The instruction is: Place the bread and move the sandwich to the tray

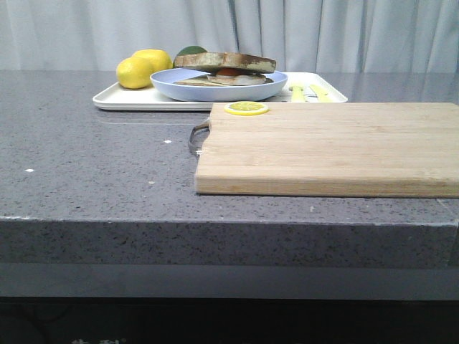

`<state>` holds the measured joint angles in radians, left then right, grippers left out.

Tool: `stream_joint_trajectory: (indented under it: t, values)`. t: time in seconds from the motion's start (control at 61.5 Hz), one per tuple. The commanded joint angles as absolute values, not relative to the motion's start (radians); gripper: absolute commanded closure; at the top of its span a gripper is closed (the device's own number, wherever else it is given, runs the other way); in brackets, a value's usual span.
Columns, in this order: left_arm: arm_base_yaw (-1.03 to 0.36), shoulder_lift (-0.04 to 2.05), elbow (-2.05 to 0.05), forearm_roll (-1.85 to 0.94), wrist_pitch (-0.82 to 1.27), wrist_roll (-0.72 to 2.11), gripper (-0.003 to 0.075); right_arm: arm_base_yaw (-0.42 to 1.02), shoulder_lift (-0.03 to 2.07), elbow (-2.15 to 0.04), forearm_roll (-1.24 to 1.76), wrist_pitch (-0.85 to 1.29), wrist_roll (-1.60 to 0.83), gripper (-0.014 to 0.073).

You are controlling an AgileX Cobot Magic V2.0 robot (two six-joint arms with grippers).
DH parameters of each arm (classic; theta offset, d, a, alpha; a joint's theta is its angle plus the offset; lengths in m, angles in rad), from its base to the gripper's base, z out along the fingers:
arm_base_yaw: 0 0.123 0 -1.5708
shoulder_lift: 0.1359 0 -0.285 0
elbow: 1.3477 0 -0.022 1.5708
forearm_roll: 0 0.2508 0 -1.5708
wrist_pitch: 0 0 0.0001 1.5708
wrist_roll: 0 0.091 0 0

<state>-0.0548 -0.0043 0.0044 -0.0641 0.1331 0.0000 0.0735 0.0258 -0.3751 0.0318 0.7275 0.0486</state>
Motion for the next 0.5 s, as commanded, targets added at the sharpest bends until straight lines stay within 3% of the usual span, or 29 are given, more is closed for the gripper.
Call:
stream_joint_trajectory:
  t: [0.0, 0.228, 0.488]
  values:
    - [-0.05, -0.028, 0.006, -0.063, 0.045, -0.011, 0.0741, 0.072, 0.038, -0.399, 0.031, 0.646, 0.044, 0.0654]
    - [-0.05, -0.028, 0.006, -0.063, 0.045, -0.011, 0.0741, 0.072, 0.038, -0.398, 0.026, 0.622, 0.044, 0.0654]
    - [-0.05, -0.028, 0.006, -0.063, 0.045, -0.011, 0.0741, 0.072, 0.036, -0.2, 0.026, 0.152, 0.044, 0.0654]
